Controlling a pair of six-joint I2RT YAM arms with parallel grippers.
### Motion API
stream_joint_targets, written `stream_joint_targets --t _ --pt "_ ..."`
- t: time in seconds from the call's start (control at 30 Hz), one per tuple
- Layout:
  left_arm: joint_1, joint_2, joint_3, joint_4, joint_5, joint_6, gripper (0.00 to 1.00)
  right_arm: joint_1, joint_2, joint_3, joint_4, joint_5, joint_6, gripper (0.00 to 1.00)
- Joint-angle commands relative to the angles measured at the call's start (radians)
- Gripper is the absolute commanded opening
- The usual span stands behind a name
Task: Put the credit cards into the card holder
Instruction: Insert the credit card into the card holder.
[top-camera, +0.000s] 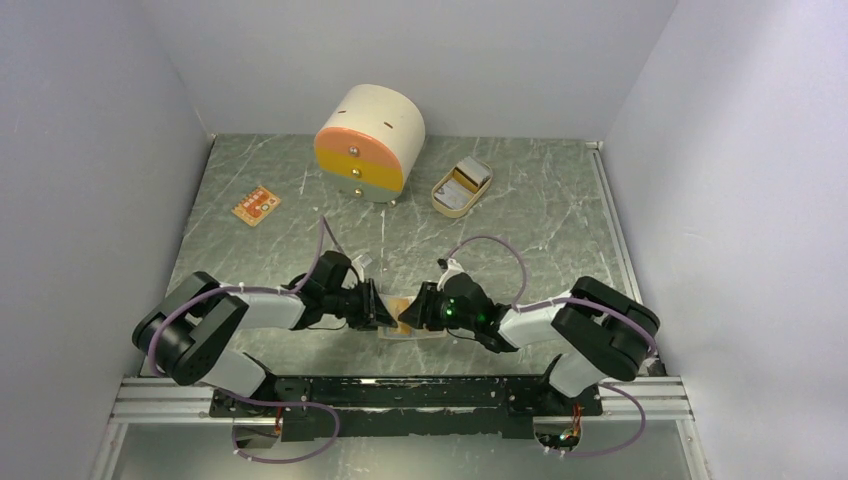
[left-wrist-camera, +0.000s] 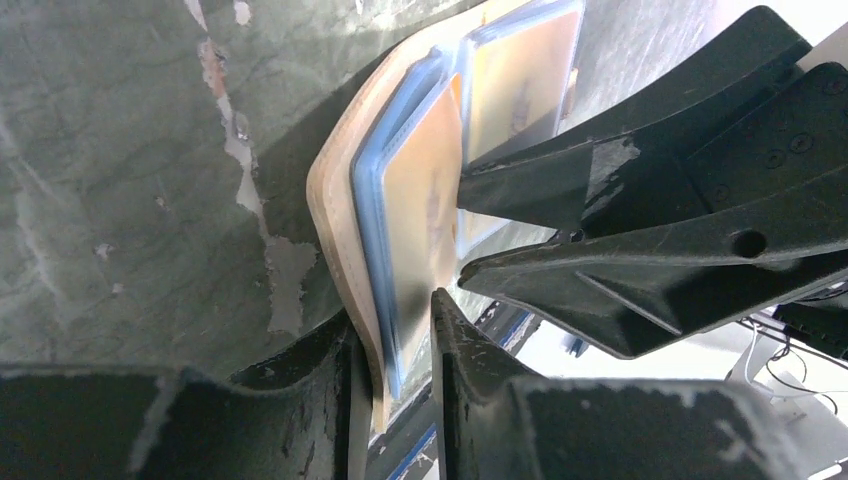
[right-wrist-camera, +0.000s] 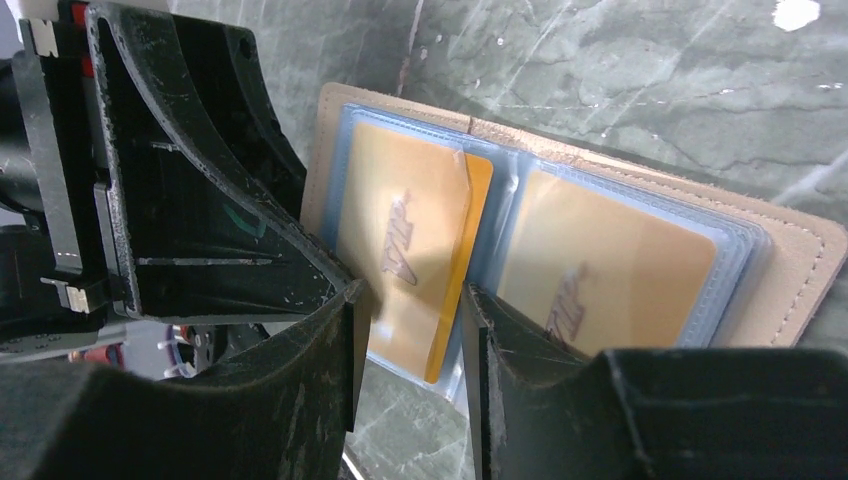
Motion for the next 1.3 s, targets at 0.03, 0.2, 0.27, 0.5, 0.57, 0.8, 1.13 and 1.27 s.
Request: stream_joint_targets --t 0.03,0.2,0.27,0.5,0.57,0.8,1.13,1.27 --pt "-0.012 0.005 0.036 0.039 0.027 0.001 0.31 0.006 0.054 0.009 0.091 -0.050 -0.021 0.42" --pt "-0.013 0.003 0.040 0.016 0.011 0.007 0.24 0.006 0.071 0.012 0.128 -0.072 -0.013 0.42" --pt "-0.014 -0.001 0.048 -0.026 -0.013 0.011 0.14 0.006 0.055 0.018 0.092 -0.069 -0.012 0.42" --pt "-0.014 -0.052 0.105 -0.239 -0.077 0.057 0.09 0.007 -0.135 0.079 -0.304 0.111 0.012 0.44" --pt "-0.013 -0.060 0.136 -0.312 -0.091 0.072 0.09 0.008 -0.174 0.101 -0.393 0.147 0.013 0.45" --pt "-0.013 -0.128 0.193 -0.522 -0.172 0.083 0.09 0.091 -0.189 0.253 -0.694 0.364 -0.035 0.46" --pt "-0.013 -0.140 0.238 -0.633 -0.216 0.103 0.09 0.129 -0.108 0.331 -0.791 0.411 -0.029 0.50" --pt "-0.013 -0.157 0.222 -0.620 -0.222 0.090 0.09 0.118 -0.200 0.167 -0.595 0.347 0.197 0.61"
